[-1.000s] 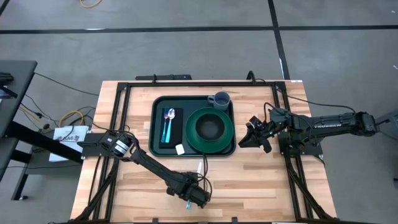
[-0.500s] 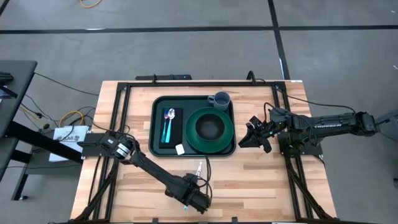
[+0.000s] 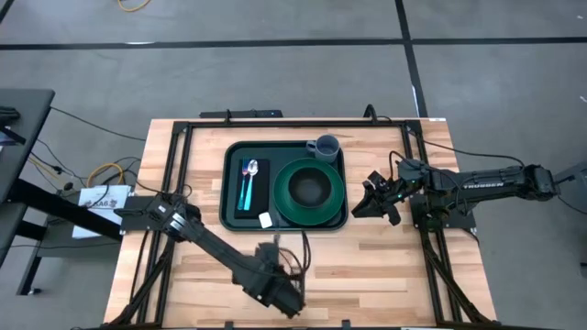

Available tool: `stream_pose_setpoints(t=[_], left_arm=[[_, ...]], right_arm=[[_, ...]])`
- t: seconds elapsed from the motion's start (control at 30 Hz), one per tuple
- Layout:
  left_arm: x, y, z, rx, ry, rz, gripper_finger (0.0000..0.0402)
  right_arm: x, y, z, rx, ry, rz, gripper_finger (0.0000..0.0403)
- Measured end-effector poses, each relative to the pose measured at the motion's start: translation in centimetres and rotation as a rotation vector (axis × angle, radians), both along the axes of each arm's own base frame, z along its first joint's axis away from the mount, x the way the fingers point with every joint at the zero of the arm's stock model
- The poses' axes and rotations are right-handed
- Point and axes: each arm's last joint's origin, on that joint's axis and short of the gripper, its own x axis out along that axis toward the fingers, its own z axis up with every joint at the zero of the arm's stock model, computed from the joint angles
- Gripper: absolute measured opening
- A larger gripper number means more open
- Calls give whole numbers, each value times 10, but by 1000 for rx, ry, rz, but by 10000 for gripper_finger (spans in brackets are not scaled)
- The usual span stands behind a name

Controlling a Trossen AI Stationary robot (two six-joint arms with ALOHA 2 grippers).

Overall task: Set up tray
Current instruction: Put the blue knife on the black napkin to the right of the blue spoon

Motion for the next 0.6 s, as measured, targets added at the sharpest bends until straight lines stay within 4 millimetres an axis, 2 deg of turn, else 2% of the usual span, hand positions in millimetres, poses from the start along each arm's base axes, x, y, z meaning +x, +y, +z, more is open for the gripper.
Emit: stream_pose_setpoints(t=[0.13, 0.27, 0.43, 0.6], left_arm=[[5, 24, 28, 52, -109, 32, 14], [5, 64, 59, 107, -166, 21, 14], [4, 120, 92, 162, -194, -74, 14], [-22, 172, 108, 160, -143, -94, 14]], right_arm=[[0, 0, 0, 3, 0, 12, 74], [0, 1, 0, 6, -2, 27, 74], [0, 1, 0, 6, -4, 29, 74], [0, 1, 0, 7, -3, 29, 74]])
